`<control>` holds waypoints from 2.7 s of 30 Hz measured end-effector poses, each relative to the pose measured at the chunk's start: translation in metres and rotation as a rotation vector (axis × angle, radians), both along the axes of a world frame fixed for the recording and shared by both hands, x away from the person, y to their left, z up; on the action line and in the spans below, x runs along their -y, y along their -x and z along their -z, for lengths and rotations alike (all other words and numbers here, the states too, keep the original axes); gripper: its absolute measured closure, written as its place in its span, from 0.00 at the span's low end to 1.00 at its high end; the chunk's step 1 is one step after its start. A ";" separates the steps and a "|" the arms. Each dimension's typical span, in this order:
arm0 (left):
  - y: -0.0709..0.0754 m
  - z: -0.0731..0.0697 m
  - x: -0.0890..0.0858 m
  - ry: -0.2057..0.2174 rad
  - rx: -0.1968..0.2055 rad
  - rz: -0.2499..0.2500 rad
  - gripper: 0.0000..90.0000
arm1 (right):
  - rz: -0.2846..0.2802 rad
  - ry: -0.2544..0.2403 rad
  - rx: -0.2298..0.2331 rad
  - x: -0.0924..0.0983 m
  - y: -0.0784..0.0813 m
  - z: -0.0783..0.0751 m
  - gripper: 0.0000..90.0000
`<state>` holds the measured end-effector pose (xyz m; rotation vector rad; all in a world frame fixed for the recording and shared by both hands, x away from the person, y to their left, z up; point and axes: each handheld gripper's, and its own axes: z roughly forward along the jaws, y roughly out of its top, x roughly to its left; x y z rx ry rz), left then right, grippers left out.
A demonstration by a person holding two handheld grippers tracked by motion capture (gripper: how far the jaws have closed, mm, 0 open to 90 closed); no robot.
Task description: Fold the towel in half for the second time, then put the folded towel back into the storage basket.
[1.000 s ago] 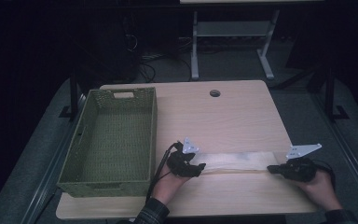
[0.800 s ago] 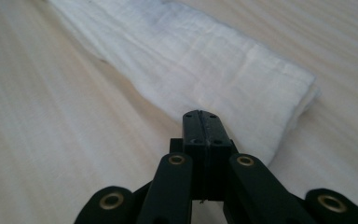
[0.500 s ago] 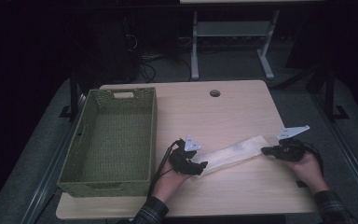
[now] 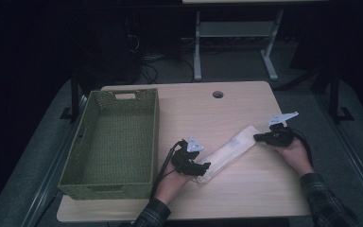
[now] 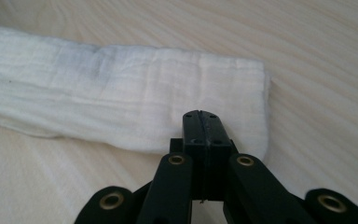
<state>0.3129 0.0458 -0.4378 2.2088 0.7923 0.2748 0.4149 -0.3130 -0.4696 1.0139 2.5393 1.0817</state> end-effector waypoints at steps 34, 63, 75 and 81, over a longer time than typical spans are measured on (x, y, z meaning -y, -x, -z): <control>-0.025 0.021 0.011 -0.144 -0.064 -0.004 1.00 | 0.086 -0.023 0.035 0.021 0.049 -0.010 0.36; 0.033 0.023 0.067 -0.064 -0.111 0.384 1.00 | 0.048 -0.030 0.057 0.011 0.046 -0.008 0.34; 0.016 -0.003 0.068 -0.033 -0.039 0.442 0.76 | 0.049 -0.033 0.061 0.012 0.046 -0.009 0.34; 0.011 0.000 0.080 -0.043 -0.050 0.520 0.53 | 0.047 -0.030 0.059 0.011 0.045 -0.008 0.34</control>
